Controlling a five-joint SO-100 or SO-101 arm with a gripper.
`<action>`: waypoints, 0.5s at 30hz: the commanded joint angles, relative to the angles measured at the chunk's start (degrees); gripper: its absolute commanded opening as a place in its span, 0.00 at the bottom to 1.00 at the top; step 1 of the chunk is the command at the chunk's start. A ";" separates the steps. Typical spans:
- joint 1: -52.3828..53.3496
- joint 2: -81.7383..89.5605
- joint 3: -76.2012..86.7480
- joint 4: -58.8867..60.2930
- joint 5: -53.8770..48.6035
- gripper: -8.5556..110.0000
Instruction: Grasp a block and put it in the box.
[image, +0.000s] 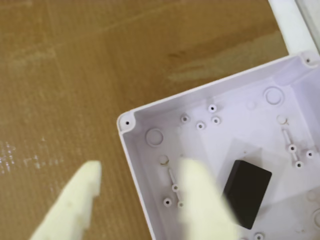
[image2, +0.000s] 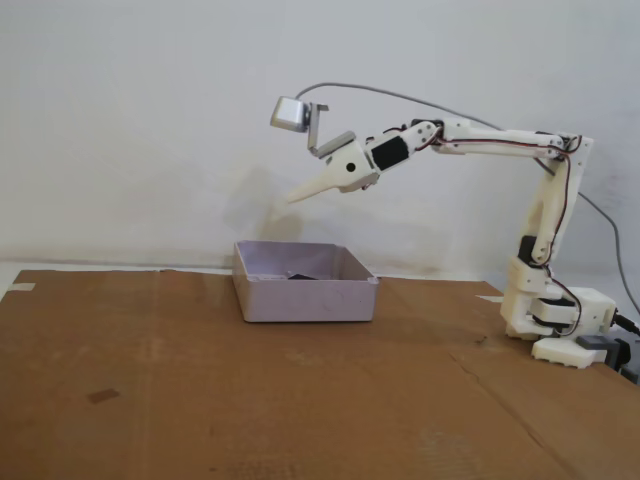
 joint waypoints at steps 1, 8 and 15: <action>-0.26 8.17 -3.69 -1.32 -0.79 0.08; -2.64 8.44 -1.32 -1.32 -0.79 0.08; -5.63 8.44 1.14 -1.32 -0.79 0.08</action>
